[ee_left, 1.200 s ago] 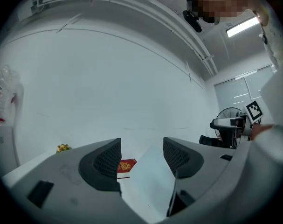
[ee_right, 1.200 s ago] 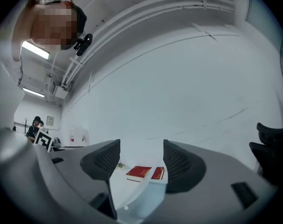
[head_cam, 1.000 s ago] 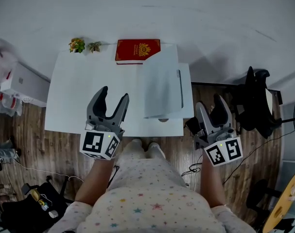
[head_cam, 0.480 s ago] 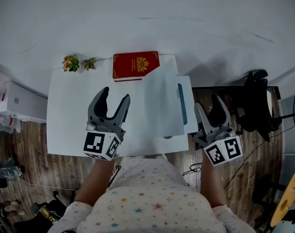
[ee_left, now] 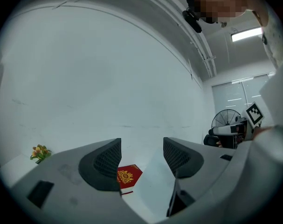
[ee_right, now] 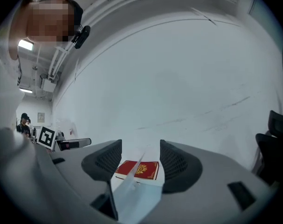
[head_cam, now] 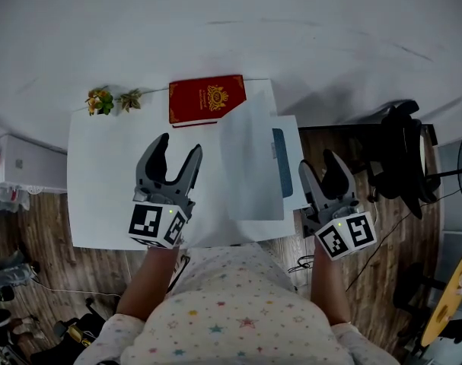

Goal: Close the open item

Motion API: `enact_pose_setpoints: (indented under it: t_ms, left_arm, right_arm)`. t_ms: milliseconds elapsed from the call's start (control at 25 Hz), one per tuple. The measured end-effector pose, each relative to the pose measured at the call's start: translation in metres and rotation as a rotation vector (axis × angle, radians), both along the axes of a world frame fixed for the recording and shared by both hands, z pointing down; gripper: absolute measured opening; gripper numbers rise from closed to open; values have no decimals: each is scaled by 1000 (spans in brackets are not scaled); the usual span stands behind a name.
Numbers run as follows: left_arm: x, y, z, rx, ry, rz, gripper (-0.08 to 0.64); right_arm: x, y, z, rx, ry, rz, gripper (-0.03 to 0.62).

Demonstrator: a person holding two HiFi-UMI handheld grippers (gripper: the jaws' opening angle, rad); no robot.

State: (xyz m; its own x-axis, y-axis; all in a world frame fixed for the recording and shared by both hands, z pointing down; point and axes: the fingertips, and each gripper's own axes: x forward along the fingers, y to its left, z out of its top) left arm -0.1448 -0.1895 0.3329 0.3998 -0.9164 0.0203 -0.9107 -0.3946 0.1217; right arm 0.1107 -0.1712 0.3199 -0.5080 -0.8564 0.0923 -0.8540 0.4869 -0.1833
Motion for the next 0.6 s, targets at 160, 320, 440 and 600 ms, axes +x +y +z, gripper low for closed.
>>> enact_pose_setpoints:
  t_ms: [160, 320, 440, 600]
  left_arm:
    - [6, 2, 1, -11, 0, -26, 262]
    - [11, 7, 4, -24, -6, -51, 262]
    - [15, 10, 8, -37, -7, -63, 262]
    - [13, 14, 11, -42, -9, -78, 262]
  right_arm:
    - [5, -7, 2, -26, 5, -58, 243]
    - [-4, -7, 6, -58, -39, -125, 232]
    - [-18, -1, 17, -96, -74, -183, 222]
    - [-30, 0, 32, -133, -71, -228, 224]
